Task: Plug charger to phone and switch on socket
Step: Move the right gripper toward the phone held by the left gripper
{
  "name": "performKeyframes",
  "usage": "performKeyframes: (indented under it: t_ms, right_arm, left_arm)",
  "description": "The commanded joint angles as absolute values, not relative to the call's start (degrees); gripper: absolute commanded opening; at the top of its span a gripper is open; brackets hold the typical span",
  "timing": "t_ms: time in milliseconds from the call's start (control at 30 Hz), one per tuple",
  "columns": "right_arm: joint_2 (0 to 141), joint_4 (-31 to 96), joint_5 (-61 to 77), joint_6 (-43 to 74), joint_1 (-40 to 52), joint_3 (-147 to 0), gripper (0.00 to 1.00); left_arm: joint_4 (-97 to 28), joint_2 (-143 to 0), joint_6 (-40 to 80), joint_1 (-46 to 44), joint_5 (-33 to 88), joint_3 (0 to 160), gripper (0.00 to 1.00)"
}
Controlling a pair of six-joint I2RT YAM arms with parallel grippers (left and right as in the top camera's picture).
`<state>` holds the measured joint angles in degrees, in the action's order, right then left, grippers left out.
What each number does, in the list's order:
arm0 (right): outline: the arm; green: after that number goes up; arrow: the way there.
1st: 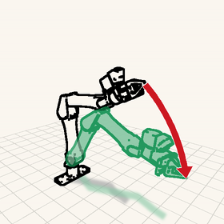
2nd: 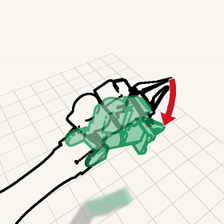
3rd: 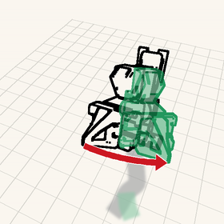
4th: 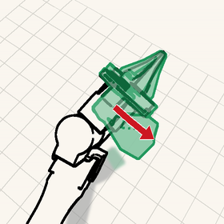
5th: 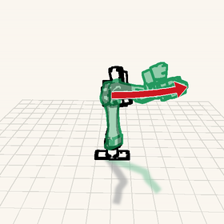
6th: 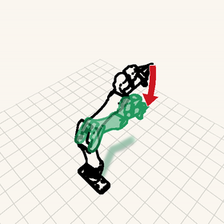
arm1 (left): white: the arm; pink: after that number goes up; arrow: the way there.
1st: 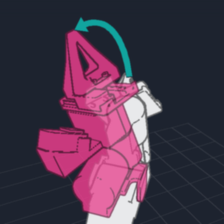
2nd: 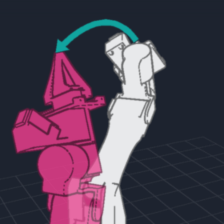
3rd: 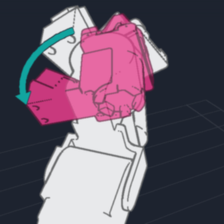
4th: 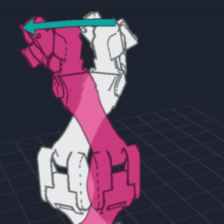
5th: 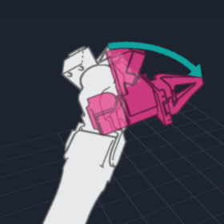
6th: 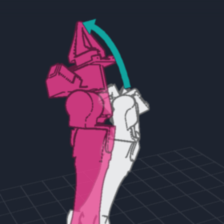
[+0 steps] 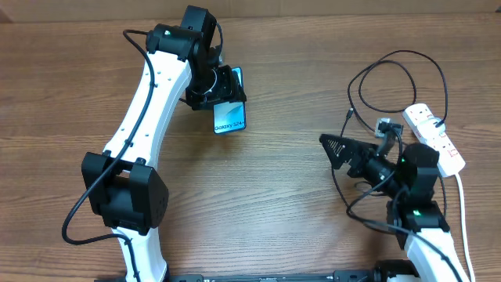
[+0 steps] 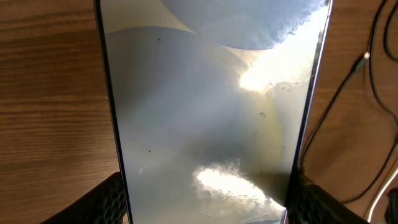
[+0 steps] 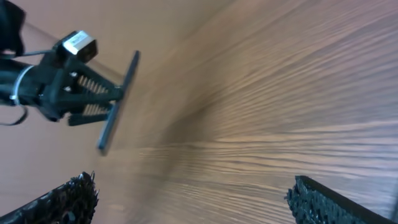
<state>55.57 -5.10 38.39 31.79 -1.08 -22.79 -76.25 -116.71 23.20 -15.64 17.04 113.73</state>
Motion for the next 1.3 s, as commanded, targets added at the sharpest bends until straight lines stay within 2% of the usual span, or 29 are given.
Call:
performKeyframes:
  t_ms: [0, 233, 667, 867, 900, 1067, 1100, 1133, 1267]
  right_arm:
    - [59.51, -8.75, 44.29, 34.74, -0.4, -24.29, 1.0]
    - [66.89, -17.87, 41.25, 34.81, 10.74, -24.27, 1.0]
    - [69.67, -28.51, 9.15, 51.55, 27.29, -24.27, 1.0]
    - [75.33, -40.86, 6.04, 54.02, 31.46, -24.29, 1.0]
    - [77.12, -43.31, 5.98, 54.02, 31.86, -24.29, 0.93]
    - [83.94, -51.68, 6.0, 54.04, 31.88, -24.29, 0.79]
    - [85.47, -54.57, 6.0, 54.04, 31.88, -24.32, 0.7]
    - [86.26, -55.57, 5.23, 54.04, 31.88, -24.47, 0.66]
    - [86.8, -55.16, 2.46, 54.04, 31.88, -24.84, 0.59]
  left_arm:
    - [-75.16, -116.88, 29.15, -15.35, 16.1, 115.68, 0.44]
    - [-73.14, -116.88, 38.26, -16.69, 16.1, 115.66, 0.44]
    - [-71.0, -116.88, 49.67, -19.38, 16.12, 115.59, 0.44]
    - [-70.11, -116.9, 51.07, -21.69, 16.32, 115.55, 0.44]
    - [-69.6, -116.9, 51.07, -22.33, 16.34, 115.55, 0.44]
    - [-69.36, -116.9, 51.05, -24.53, 16.49, 115.55, 0.45]
    - [-69.34, -116.9, 51.29, -25.21, 16.47, 115.55, 0.45]
    - [-69.23, -116.9, 51.51, -25.93, 16.32, 115.55, 0.44]
    - [-68.6, -116.9, 52.86, -27.4, 15.84, 115.55, 0.45]
